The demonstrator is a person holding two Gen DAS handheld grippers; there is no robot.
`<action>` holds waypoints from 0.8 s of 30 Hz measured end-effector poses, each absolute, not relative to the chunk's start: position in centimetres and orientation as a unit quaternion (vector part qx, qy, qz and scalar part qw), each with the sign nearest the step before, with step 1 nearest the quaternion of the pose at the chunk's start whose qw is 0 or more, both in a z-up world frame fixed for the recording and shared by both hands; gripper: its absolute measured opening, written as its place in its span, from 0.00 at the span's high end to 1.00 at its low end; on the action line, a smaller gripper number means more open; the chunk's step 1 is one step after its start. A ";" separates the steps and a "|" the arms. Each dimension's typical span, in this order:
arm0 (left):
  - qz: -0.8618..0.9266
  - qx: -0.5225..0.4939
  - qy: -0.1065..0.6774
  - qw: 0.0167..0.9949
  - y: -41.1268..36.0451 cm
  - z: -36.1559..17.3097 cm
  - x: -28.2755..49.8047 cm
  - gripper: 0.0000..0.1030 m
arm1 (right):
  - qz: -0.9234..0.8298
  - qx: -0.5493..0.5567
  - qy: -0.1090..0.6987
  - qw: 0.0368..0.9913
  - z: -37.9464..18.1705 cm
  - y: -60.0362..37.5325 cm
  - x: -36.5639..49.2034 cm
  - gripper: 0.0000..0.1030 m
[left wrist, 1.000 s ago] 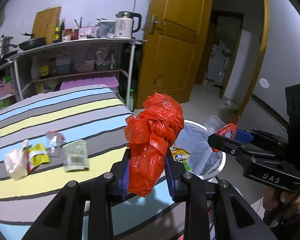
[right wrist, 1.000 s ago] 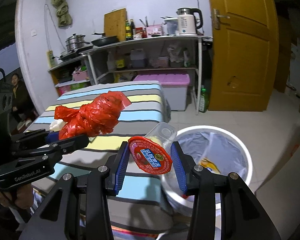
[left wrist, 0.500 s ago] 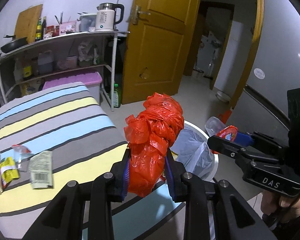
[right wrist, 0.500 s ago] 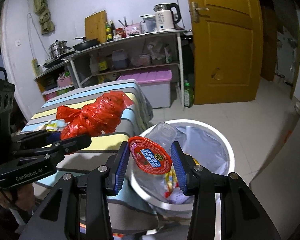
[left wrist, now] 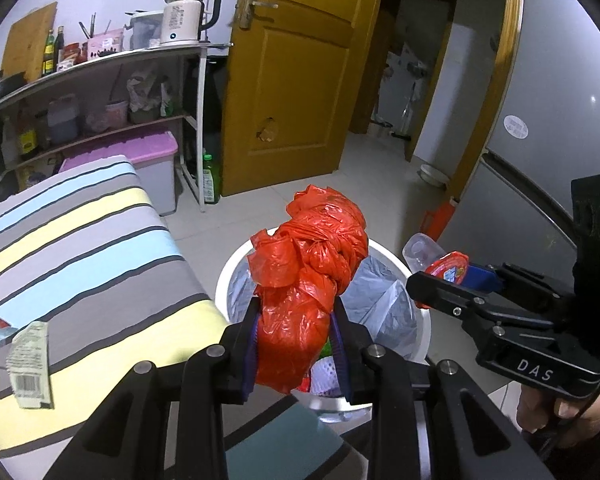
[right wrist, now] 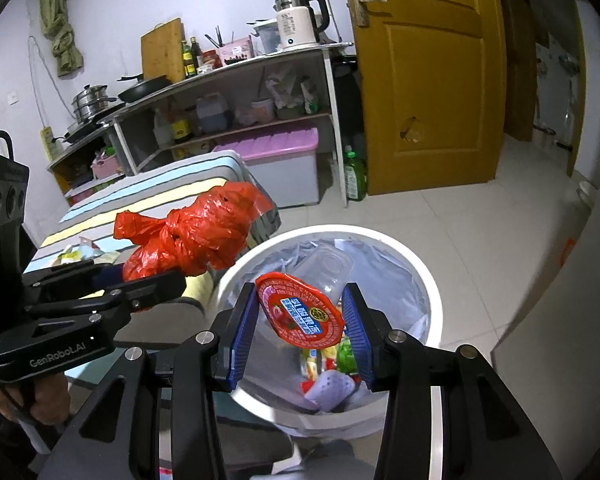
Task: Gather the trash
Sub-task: 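Open both tools to drop the red bag and cup into the bin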
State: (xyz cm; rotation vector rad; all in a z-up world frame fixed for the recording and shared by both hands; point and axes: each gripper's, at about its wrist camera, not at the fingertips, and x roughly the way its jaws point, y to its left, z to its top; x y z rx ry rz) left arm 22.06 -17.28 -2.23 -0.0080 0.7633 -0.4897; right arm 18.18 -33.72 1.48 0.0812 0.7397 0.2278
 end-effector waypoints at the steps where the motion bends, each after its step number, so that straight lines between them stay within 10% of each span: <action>1: -0.236 -0.003 0.372 0.898 -17.5 -2.5 22.4 0.69 | 0.110 0.040 0.363 0.925 1.3 -33.8 18.3 0.57; 24: -0.244 0.002 0.376 0.894 -18.0 -3.3 23.5 0.63 | 0.087 0.036 0.373 0.923 -0.1 -34.6 19.5 0.56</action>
